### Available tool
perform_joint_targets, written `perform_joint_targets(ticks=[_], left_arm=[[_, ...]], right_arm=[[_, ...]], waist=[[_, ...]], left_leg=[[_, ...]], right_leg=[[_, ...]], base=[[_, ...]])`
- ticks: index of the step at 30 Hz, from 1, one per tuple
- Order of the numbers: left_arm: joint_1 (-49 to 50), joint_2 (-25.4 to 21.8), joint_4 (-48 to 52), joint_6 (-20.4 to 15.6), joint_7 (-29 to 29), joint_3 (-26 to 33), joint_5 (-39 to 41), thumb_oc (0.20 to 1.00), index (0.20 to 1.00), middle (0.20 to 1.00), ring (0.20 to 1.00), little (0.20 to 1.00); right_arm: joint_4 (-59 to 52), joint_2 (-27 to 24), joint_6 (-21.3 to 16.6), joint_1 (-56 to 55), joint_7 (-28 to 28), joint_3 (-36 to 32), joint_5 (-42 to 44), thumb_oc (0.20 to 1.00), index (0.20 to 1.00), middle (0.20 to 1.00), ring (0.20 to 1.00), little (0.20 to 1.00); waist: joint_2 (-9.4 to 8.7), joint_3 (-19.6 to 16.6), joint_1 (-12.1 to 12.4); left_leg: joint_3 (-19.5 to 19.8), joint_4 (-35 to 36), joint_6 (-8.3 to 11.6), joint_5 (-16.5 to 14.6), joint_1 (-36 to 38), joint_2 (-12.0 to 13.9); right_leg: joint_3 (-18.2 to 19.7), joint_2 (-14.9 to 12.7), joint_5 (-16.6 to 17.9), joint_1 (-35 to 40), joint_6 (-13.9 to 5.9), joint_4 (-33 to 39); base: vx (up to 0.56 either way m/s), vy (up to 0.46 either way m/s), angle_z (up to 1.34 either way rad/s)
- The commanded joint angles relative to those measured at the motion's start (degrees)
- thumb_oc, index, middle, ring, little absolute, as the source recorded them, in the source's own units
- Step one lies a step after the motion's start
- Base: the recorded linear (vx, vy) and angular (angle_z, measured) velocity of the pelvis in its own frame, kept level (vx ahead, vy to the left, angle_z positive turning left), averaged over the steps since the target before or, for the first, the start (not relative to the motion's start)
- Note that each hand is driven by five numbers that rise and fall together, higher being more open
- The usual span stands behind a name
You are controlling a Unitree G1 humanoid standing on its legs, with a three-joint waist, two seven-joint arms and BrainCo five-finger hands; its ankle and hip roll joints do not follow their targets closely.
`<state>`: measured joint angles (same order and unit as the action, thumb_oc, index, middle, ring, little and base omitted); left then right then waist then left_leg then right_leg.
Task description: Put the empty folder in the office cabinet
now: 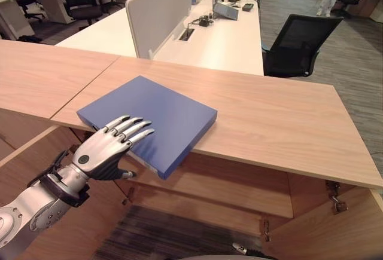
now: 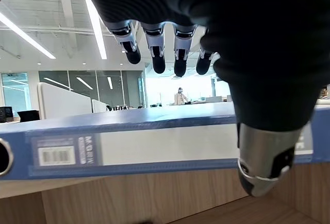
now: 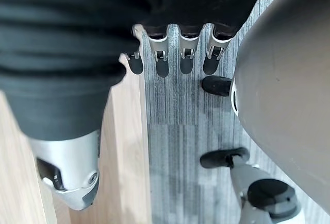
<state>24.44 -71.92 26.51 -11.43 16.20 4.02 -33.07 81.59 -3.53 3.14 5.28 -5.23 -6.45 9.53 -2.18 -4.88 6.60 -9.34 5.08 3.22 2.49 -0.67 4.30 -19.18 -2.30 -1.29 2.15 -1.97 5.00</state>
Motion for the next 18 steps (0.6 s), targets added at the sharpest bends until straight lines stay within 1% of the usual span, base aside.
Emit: perform_joint_targets(ticks=[1,5,8,16,18], left_arm=[[-1.19,1.47,-1.08,0.85,2.21,0.01,-2.23,1.000,1.000,1.000,1.000,1.000],[-2.22,2.97,-2.24,1.02,3.24,-1.03,-2.90,1.000,1.000,1.000,1.000,1.000],[-3.62,4.98,-3.52,1.54,3.91,-3.04,-4.08,1.000,1.000,1.000,1.000,1.000],[-4.53,8.56,-5.39,2.17,5.52,-4.93,-5.23,1.000,1.000,1.000,1.000,1.000],[-4.59,8.83,-5.71,2.14,5.60,-5.18,-5.38,1.000,1.000,1.000,1.000,1.000]], right_arm=[[3.37,2.44,0.74,3.05,-1.01,0.98,-2.17,1.000,1.000,1.000,1.000,1.000],[3.19,2.58,0.85,2.90,-0.97,1.15,-2.18,1.000,1.000,1.000,1.000,1.000],[2.80,2.61,1.11,2.78,-0.98,1.19,-2.28,1.000,1.000,1.000,1.000,1.000],[2.34,2.74,1.38,2.39,-0.96,1.25,-2.36,1.000,1.000,1.000,1.000,1.000],[2.29,2.75,1.42,2.36,-0.98,1.38,-2.43,1.000,1.000,1.000,1.000,1.000]], waist=[[-2.25,-2.51,-1.30],[-2.24,-2.56,-1.56],[-2.23,-2.71,-1.88],[-2.26,-2.97,-2.33],[-2.25,-3.00,-2.40]], left_leg=[[1.37,-0.08,-2.58,-4.14,1.16,-1.03],[1.35,-0.08,-2.56,-4.18,1.25,-1.03],[1.22,-0.08,-2.60,-4.26,1.36,-1.08],[1.08,-0.08,-2.64,-4.35,1.42,-1.04],[1.07,-0.08,-2.63,-4.38,1.45,-1.04]], right_leg=[[3.87,1.04,1.19,-2.50,0.90,0.00],[3.85,1.02,1.17,-2.44,0.87,0.00],[4.06,1.09,1.06,-2.37,0.91,0.00],[4.18,1.14,1.06,-2.31,0.86,0.00],[4.18,1.13,1.07,-2.33,0.86,0.00]], base=[[0.00,0.000,0.00],[0.00,0.000,0.00],[0.00,0.000,0.00],[0.01,0.001,-0.04],[0.00,0.000,0.00]])
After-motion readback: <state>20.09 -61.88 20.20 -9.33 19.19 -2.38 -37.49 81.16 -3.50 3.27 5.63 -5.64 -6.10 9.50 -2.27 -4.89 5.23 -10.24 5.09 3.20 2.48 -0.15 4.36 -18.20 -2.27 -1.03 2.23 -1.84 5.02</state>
